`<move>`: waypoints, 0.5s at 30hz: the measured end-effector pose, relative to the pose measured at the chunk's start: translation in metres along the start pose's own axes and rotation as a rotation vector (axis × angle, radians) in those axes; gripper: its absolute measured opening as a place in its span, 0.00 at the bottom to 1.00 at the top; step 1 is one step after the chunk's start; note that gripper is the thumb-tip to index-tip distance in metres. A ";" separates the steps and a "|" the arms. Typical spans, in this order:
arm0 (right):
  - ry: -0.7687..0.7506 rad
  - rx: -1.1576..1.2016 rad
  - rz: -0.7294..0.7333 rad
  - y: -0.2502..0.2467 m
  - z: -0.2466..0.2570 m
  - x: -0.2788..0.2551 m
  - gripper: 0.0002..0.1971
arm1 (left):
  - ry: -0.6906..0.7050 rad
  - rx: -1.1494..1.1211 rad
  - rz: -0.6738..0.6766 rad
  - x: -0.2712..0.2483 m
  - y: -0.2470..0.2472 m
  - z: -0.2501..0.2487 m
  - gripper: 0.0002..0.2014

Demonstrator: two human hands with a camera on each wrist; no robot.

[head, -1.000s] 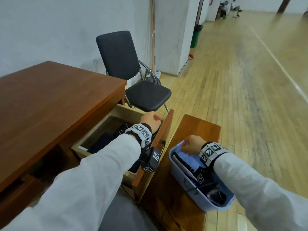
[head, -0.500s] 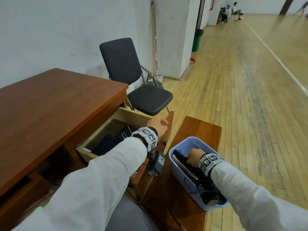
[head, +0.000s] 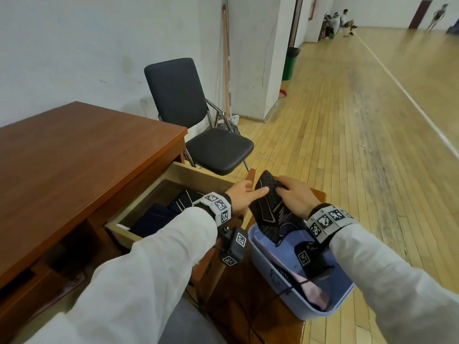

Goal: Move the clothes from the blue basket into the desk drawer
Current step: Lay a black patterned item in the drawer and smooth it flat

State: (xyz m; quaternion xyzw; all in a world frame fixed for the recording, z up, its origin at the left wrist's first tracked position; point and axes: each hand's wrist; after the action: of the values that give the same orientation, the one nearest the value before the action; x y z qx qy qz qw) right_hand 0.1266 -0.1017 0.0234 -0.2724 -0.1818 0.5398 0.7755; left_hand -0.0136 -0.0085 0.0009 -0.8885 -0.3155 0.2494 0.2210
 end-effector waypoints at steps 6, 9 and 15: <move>-0.093 0.048 0.127 0.010 0.024 0.020 0.09 | 0.066 -0.062 -0.169 0.000 -0.043 0.011 0.17; -0.070 0.004 0.157 0.021 0.026 0.029 0.09 | 0.064 -0.079 -0.311 -0.001 -0.068 0.017 0.12; 0.102 -0.079 0.207 0.039 0.000 0.044 0.13 | -0.053 0.023 -0.606 0.007 -0.116 0.051 0.13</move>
State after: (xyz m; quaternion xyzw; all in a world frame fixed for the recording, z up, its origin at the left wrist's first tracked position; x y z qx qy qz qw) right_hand 0.1138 -0.0504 -0.0013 -0.3472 -0.1343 0.5950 0.7123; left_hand -0.0910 0.0900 0.0228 -0.7445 -0.5691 0.1985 0.2871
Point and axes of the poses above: each hand's wrist, its own x-axis towards the middle knuckle, its own y-axis out of the palm, z = x × y, and after that the axes turned 13 degrees about x, right-handed
